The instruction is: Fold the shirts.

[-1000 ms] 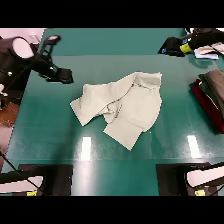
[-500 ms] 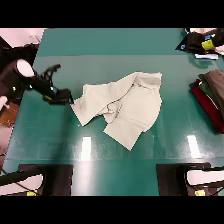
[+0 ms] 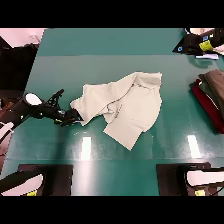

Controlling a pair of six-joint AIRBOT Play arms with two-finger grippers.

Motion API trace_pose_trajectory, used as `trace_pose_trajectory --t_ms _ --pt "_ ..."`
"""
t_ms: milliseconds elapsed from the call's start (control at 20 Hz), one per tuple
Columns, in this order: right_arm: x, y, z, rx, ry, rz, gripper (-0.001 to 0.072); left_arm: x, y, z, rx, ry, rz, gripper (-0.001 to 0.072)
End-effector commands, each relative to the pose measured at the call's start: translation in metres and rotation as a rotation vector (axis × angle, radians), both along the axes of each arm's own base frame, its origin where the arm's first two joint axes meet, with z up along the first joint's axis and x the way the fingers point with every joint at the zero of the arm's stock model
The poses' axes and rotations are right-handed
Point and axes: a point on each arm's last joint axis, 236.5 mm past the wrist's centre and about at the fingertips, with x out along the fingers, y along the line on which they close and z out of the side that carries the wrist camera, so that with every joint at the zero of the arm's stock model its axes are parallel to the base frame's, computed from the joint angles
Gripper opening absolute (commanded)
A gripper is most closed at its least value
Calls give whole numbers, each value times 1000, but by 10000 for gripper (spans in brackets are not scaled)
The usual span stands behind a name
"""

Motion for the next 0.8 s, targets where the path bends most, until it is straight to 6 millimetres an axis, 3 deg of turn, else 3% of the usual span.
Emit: trace_pose_trajectory --t_ms 0,250,450,550,600,700,750 --pt "-3 8 -1 -1 7 19 503 9 -6 -1 -31 -32 59 551" --pt "-8 8 -3 -4 29 27 503 3 -27 -13 -16 -25 10 551" --pt "-9 8 -4 -4 36 30 502 0 -30 -17 -28 2 12 548" --pt "-8 7 -4 -5 31 27 502 4 -34 -14 -46 -6 30 256" --pt "-7 7 -3 -4 26 25 502 6 -34 -13 -49 -9 32 167" --pt "-7 7 -3 -5 26 24 502 8 -34 -11 -49 -20 25 123" --pt "-6 7 -3 -5 23 23 501 9 -35 -9 -52 -22 21 67"
